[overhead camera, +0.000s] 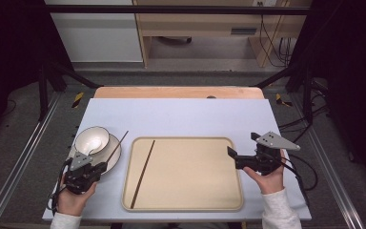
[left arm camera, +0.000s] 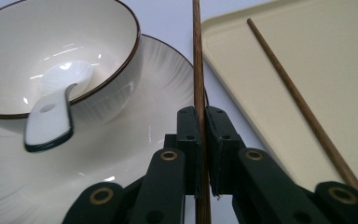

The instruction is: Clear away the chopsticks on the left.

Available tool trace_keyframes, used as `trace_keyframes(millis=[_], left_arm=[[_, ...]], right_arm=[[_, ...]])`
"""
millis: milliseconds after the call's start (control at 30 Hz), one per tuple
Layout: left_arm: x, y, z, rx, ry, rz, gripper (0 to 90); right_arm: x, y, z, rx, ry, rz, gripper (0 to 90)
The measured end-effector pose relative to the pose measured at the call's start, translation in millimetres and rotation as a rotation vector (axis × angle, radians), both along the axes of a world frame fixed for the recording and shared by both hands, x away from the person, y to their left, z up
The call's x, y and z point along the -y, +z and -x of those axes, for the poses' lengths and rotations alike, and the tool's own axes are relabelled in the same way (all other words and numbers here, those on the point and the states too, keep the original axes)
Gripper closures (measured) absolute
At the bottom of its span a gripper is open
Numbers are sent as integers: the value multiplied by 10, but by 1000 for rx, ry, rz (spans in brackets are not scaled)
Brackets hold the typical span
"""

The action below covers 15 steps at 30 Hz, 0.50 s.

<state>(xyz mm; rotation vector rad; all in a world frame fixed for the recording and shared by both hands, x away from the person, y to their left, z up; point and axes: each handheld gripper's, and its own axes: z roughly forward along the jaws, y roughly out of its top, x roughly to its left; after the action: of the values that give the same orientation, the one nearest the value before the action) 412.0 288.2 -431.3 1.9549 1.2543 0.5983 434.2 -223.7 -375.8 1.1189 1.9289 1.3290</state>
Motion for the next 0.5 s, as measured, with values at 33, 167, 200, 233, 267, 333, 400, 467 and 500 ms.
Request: trace_keyframes(millis=[33,167,200,233,267,333,400,467,500], left_arm=[[0,0,0,0,0,0,845],[105,3,30,8,15,16,845],[152,2,42,12,21,18,845],[152,2,42,12,21,18,845],[176,1,49,15,24,21,845],[230,0,69,24,31,31,845],[254,0,78,29,35,36,844],[288,2,92,34,43,45,844],[307,2,99,38,48,50,844]], right_arm=[[0,0,0,0,0,0,34],[3,3,3,0,1,0,34],[8,4,4,3,2,2,34],[8,4,4,3,2,2,34],[10,5,5,3,1,1,34],[11,9,8,3,-3,-2,34],[11,9,8,3,-3,-1,34],[10,8,8,2,-3,-2,34],[9,8,8,2,-1,0,34]])
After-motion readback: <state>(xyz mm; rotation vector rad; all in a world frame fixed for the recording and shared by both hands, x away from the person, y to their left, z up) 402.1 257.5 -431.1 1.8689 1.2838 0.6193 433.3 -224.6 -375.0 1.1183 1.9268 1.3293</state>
